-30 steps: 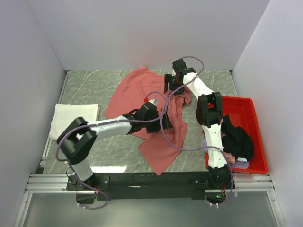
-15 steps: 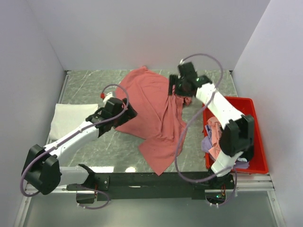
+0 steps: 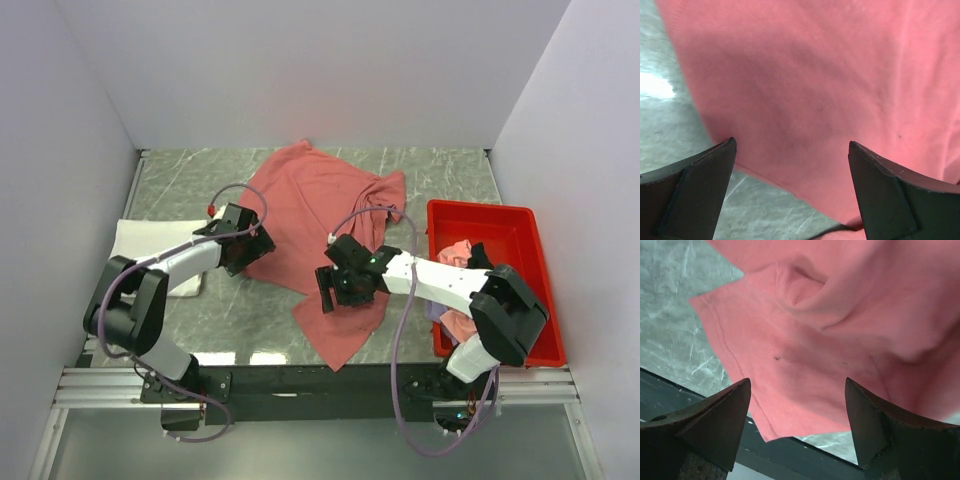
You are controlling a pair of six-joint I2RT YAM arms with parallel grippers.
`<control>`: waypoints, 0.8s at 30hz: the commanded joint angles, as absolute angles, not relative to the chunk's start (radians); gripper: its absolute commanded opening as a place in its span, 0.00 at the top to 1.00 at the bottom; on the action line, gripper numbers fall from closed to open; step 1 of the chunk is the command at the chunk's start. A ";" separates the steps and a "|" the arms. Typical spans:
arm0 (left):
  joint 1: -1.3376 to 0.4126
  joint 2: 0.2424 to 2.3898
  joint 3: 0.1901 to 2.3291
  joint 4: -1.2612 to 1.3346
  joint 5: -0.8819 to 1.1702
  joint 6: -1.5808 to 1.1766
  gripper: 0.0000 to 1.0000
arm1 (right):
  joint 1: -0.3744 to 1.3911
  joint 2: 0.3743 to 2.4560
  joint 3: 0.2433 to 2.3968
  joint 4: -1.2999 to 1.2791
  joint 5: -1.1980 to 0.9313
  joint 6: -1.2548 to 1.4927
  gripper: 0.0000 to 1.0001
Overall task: Fold and stack the t-shirts
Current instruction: Flatten the tshirt out
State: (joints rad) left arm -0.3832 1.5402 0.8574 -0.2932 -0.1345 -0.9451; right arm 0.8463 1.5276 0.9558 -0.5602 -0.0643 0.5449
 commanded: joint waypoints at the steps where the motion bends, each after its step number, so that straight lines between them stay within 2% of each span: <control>1: -0.382 1.583 0.899 -0.242 -0.074 -0.940 0.01 | 0.845 1.540 0.925 -0.454 -0.100 0.592 0.18; 10: -0.390 1.565 0.769 -0.218 -0.009 -0.972 0.01 | 0.790 1.582 0.839 -0.498 -0.002 0.575 0.18; 18: -0.454 1.340 0.660 -0.339 -0.086 -1.040 0.00 | 0.577 1.441 0.677 -0.566 -0.008 0.529 0.18; 21: -0.482 1.257 0.663 -0.412 -0.129 -1.069 0.00 | 0.568 1.364 0.708 -0.603 -0.002 0.479 0.18; 24: -0.482 1.180 0.660 -0.495 -0.201 -1.114 0.01 | 0.583 1.293 0.762 -0.598 -0.095 0.437 0.18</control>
